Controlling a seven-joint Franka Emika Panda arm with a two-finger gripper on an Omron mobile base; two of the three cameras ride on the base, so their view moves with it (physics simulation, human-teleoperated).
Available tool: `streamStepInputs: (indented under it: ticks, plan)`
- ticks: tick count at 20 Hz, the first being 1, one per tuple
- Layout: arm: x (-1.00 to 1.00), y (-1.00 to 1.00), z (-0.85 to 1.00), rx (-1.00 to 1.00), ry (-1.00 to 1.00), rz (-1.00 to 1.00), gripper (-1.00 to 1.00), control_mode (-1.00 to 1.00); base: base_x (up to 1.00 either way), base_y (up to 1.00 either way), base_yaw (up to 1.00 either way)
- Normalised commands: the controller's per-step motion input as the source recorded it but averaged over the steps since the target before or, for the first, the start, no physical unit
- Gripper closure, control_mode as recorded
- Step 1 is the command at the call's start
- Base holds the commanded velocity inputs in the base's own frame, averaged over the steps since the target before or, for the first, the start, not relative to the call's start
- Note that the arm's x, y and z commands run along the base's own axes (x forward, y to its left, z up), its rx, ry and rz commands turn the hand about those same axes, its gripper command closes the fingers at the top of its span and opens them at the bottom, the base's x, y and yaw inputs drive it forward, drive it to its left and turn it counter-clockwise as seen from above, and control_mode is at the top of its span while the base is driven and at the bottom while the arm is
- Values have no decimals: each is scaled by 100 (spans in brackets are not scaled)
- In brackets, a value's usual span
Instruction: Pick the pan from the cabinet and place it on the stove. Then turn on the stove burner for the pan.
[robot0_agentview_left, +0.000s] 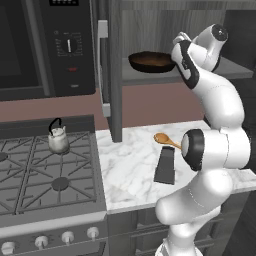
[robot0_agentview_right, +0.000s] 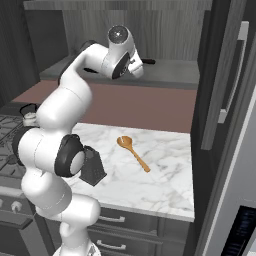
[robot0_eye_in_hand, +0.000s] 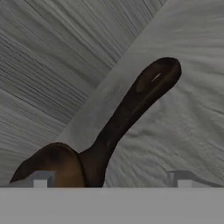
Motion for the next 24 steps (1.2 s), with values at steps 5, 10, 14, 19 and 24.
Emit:
streamStepInputs:
  ticks: [5,10,14,19,24]
  plan:
    - [33,0,-8,2,2,-1,-100,-100,0,0,0]
    - [34,0,-10,1,1,-1,-100,-100,0,0,0]
    - [35,0,-16,0,1,0,-100,-100,0,0,0]
    - [24,0,-12,4,1,0,-100,-100,0,0,0]
    - [15,0,-21,2,0,0,100,-100,0,0,0]
